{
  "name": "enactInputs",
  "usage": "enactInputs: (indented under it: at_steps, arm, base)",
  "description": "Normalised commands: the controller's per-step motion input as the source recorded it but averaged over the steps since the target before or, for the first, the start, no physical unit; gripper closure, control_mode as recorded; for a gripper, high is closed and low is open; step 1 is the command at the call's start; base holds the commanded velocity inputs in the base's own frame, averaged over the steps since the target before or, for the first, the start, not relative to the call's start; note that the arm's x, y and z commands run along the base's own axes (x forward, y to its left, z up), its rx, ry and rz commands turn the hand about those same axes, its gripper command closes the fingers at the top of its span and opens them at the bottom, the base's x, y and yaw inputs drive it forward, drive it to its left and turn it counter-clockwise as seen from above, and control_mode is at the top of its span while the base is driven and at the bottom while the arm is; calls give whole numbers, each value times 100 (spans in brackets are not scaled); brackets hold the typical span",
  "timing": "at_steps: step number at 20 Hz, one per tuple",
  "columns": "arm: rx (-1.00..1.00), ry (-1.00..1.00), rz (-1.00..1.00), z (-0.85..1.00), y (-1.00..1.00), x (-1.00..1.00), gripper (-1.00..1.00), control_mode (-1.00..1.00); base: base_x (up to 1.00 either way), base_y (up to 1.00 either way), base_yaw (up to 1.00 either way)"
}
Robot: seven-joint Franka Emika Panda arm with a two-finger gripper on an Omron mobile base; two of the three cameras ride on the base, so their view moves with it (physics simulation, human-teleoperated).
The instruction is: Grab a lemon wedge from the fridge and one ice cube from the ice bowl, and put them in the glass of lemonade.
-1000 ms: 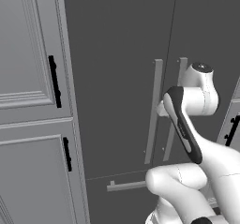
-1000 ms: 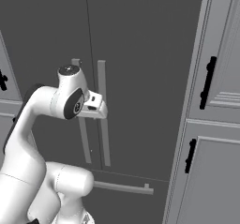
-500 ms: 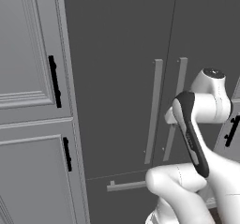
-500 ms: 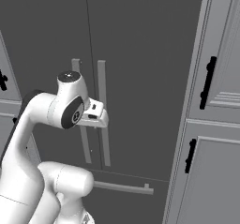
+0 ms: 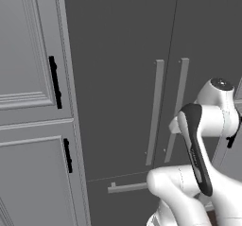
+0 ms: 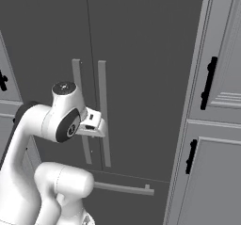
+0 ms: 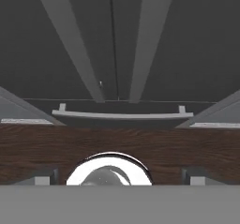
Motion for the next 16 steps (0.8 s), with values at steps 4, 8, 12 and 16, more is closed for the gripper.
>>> enactInputs:
  at_steps: [4, 8, 12, 16]
  arm:
    - [0, -26, 0, -14, -20, 21, -100, -100]
    - [0, -30, 0, -26, -6, 60, -100, -100]
    - [0, -28, 0, -27, 0, 80, -100, -100]
    - [0, -21, 0, -16, -10, 75, -100, -100]
  base:
    - [0, 0, 0]
    - [0, 0, 0]
    - [0, 0, 0]
    - [0, 0, 0]
